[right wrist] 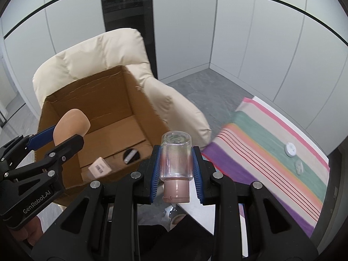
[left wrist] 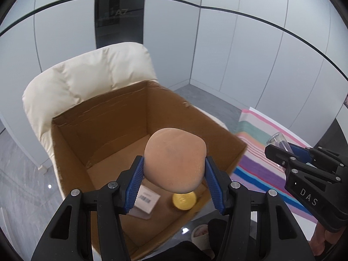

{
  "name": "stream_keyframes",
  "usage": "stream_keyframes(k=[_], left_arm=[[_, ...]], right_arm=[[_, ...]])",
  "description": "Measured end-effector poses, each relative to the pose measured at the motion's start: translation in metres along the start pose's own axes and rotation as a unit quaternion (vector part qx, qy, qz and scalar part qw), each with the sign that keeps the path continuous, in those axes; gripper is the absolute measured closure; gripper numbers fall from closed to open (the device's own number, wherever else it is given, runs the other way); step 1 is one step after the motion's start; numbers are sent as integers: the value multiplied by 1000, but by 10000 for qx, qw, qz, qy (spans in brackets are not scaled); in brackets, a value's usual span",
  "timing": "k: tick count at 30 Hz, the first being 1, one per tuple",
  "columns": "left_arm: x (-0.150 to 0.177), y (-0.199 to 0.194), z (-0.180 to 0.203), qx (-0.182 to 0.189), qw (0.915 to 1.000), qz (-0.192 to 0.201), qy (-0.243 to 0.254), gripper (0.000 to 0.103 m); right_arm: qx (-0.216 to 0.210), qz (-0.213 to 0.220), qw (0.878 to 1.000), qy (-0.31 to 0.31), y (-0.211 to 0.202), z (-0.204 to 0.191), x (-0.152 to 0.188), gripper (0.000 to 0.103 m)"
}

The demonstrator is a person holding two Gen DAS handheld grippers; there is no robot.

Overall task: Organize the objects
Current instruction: 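Release the sponge with left tool while right tool drops the bottle into the box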

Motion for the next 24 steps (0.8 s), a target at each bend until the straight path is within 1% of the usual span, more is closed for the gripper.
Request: stream_keyframes(k=[6, 9, 12, 14, 15, 17, 19, 24], left_arm=[[7, -3, -24, -153, 9998, -48, -82, 45], [10, -4, -33, -219, 9997, -76, -96, 39], [12, -6, -44, -347, 9992, -86, -155, 24], [10, -10, -52, -428, 9989, -37, -188, 4], [9, -14, -58, -514, 9985, 14, -198, 1], [7, -20, -68, -610, 9978, 100, -230, 0], [7, -24, -78, -659, 9974, 93, -278, 0], [10, -30, -108, -755, 9952, 62, -624, 0]], right_arm=[[-187, 7, 9997, -144, 5, -31, -4, 74], [-274, -14, 9993, -233, 9, -45, -5, 74], [-347, -33, 9989, -317, 13, -58, -5, 74], [-382, -47, 9987, -335, 15, -64, -5, 74], [-406, -51, 9986, -336, 16, -68, -6, 74], [-435, -54, 9984, -344, 18, -74, -7, 74], [-478, -61, 9983, -338, 20, -80, -9, 74], [-628, -97, 9973, -380, 27, -101, -12, 74]])
Point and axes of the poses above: each gripper's, at about its wrist camera, not at the fingertips, and y roughly the way its jaws point, z to its right, x to its underside, the point moved 9 cm from there along y, roughly the way its jaws point, and after that the axes turned 6 degrees about z, right-handed, at the moved point
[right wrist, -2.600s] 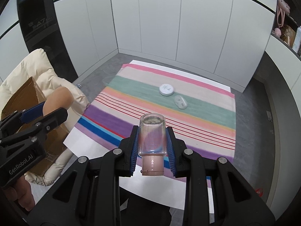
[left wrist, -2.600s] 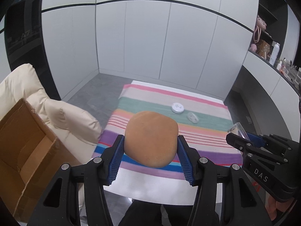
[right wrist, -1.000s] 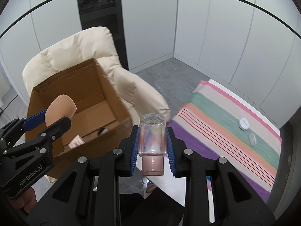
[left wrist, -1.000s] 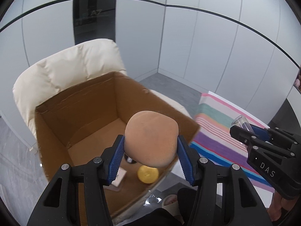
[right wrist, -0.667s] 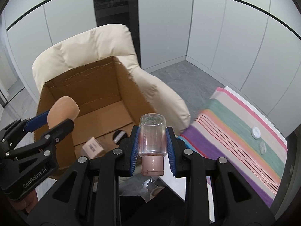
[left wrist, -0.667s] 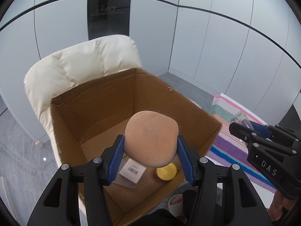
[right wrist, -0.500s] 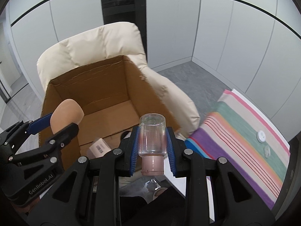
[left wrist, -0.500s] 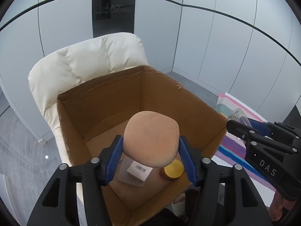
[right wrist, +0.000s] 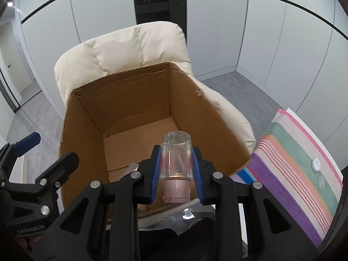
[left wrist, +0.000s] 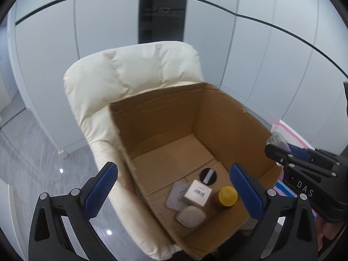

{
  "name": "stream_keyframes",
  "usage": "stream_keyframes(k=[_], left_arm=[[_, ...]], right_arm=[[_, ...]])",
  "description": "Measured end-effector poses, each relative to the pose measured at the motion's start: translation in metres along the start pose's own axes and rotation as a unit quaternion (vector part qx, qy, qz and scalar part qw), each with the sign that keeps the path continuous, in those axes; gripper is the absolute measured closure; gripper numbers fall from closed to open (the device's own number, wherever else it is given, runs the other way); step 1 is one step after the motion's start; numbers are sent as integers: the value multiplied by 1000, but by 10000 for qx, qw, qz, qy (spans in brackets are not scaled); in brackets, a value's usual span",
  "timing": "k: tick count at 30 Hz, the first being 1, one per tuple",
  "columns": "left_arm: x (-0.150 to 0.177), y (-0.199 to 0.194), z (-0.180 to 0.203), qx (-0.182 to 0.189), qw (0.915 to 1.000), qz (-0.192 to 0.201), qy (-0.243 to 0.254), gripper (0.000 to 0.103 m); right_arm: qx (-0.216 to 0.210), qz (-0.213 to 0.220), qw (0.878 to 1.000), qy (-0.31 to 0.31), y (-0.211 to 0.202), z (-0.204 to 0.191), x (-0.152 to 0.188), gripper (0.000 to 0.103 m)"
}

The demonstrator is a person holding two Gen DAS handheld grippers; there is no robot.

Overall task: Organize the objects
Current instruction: 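Release the sponge with left tool while right tool drops the bottle into the box, then move both open tools back over the blanket toward the white compact and clear case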

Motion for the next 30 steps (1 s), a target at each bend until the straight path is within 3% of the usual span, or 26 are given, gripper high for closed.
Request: stream_keyframes(k=[9, 11, 12, 13, 17, 25, 30], left_arm=[[2, 1, -30, -164, 9995, -56, -254, 0], [2, 1, -30, -172, 9995, -52, -262, 0], [2, 2, -29, -168, 9995, -56, -257, 0], [2, 2, -28, -162, 9996, -58, -245, 0], [4, 4, -22, -136, 9997, -77, -212, 0], [2, 11, 2, -29, 9998, -106, -138, 0], [1, 15, 23, 67, 9999, -137, -44, 0]], right_arm=[[-176, -71, 9997, -164, 15, -32, 0, 73], [-132, -35, 9998, -142, 15, -31, -1, 56], [-126, 5, 9999, -108, 14, -30, -2, 42], [-123, 64, 9999, -42, 12, -27, -4, 36], [-39, 148, 9997, 169, 8, -13, -8, 34], [118, 90, 9993, 352, 3, 15, -2, 17], [233, 58, 9991, 359, -1, 33, 3, 15]])
Point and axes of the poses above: each gripper's, at about its wrist camera, not at the fingertips, and y roughly the way its jaws point, z to its right, x to its underside, the point moved 9 cm from there along y, roughly the way its jaws point, and after that the axes turned 6 degrees about z, right-handed, at the moved point
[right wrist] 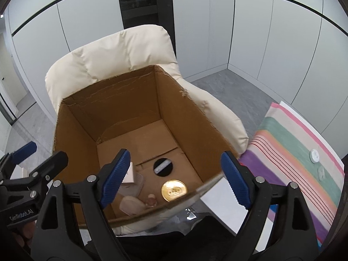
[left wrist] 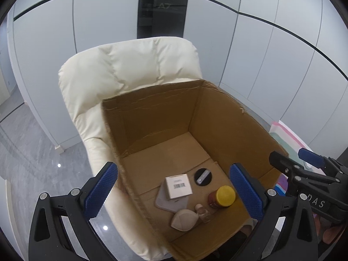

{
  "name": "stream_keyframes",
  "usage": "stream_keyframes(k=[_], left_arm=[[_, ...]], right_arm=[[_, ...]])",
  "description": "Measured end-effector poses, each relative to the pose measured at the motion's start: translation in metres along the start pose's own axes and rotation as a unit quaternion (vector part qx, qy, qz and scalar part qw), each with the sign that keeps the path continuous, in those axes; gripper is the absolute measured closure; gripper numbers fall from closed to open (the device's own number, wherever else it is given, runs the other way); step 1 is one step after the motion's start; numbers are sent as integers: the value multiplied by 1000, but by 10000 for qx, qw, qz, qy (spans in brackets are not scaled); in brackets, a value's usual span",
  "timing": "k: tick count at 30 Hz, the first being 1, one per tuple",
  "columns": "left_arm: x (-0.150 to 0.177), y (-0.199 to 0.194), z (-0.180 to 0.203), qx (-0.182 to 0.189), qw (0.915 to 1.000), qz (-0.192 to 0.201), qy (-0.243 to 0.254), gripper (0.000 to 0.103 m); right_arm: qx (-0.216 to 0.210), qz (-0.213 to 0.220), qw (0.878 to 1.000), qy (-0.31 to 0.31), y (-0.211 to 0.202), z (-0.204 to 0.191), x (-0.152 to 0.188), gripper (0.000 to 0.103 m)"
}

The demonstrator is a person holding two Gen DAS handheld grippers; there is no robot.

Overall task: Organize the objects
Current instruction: 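Move both open tools back over the blanket toward the white compact and clear case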

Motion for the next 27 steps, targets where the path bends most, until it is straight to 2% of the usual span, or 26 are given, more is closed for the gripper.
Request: stream_keyframes(k=[3, 8, 17, 27], left_arm=[[0, 3, 12, 51, 10000, -15, 77, 0], [-1, 7, 33, 140, 9997, -37, 182, 0], [0, 12, 77, 376, 9985, -41, 398, 0], [4, 12, 129, 659, 9954, -46, 689, 0]], right_arm=[[53, -7, 10000, 53, -3, 12, 2, 13], [355, 89, 9993, 98, -12, 38, 2, 0], [766, 71, 9961, 424, -23, 92, 9, 0], [933, 168, 9928, 726, -44, 135, 20, 0]])
Point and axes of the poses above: each gripper's, at about its wrist camera, not at the fingertips, and y roughly the way its jaws point, z to its right, x to its underside, the point moved 9 cm from there along y, roughly the way its jaws point, and after that the axes turned 6 degrees about z, right-handed, at the moved point
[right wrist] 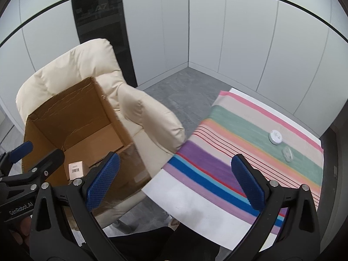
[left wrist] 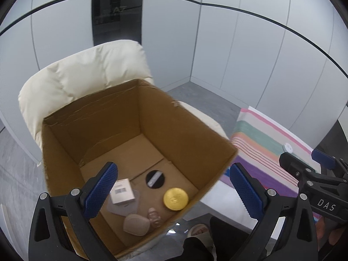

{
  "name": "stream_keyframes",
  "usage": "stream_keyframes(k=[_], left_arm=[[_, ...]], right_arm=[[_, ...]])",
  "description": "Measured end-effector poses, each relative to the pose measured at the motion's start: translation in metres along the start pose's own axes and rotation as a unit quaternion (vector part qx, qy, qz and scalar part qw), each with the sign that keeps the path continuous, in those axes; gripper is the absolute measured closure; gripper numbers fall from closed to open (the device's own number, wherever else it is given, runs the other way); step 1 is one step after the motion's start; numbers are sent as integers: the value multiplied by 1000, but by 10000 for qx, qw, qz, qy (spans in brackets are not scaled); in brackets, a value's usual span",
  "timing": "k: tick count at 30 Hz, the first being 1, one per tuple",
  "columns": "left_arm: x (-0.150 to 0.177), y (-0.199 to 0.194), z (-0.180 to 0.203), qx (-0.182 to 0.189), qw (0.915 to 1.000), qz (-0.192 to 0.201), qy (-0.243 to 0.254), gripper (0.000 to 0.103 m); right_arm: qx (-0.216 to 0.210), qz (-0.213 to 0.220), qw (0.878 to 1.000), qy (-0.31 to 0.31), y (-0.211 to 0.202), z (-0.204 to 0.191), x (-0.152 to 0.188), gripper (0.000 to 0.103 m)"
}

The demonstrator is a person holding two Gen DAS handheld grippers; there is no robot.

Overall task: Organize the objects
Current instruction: 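Move both open tools back over the blanket toward the white compact and clear case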

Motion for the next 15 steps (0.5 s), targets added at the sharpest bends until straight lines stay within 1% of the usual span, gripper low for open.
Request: stream_keyframes(k=[8, 15], left_arm=[[-4, 3, 46, 246, 9995, 3, 216, 0], [0, 7, 96, 534, 9975, -29, 468, 0]], right_arm=[[239, 31, 9994, 240, -11, 44, 7, 0], [527, 67, 9972, 519, -25, 94, 15, 0]])
Point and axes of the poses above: each gripper's, at about its wrist camera, not at the fingertips, and y roughly the way its jaws point, z to its right, x to its underside, the point moved 9 cm from there along y, roughly the way its jaws point, and after that the axes turned 6 degrees about z, right-handed, at the moved point
